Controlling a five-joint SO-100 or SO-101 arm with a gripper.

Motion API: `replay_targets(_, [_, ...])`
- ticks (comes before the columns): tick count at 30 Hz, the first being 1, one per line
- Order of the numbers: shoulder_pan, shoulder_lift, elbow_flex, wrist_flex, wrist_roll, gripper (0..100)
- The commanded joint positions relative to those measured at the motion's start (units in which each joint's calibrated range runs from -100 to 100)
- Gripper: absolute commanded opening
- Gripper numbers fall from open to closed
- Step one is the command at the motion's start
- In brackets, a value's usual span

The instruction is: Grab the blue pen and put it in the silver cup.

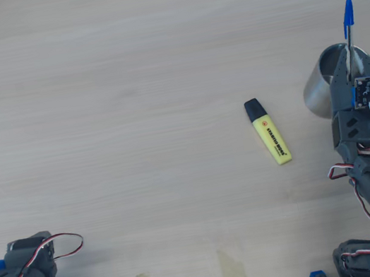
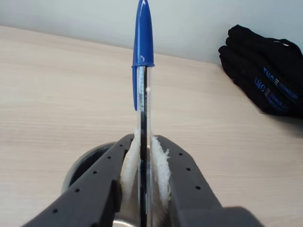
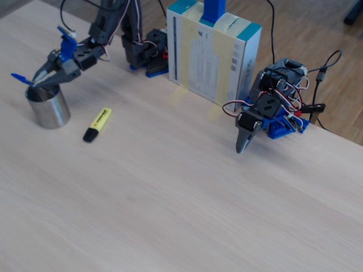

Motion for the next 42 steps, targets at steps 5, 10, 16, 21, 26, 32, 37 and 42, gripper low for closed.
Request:
replay_targets(5, [-0.62,-1.79,-0.27,0.02,0.01,2])
replay_targets(10, [-1.5,-2.28,-0.27,0.02,0.07,10])
replay_targets(16, [-2.54,-2.28,-0.36,-0.06,0.12,36])
replay_targets(21, [-2.54,-2.37,-0.45,-0.32,0.12,44])
replay_targets(26, [-3.07,-6.11,0.64,0.11,0.12,44])
replay_targets(32, [-4.29,-13.67,6.26,0.02,0.12,44])
replay_targets(37, [-5.69,-22.82,14.97,0.02,0.07,44])
replay_targets(42, [-7.34,-33.96,25.95,0.02,0.07,44])
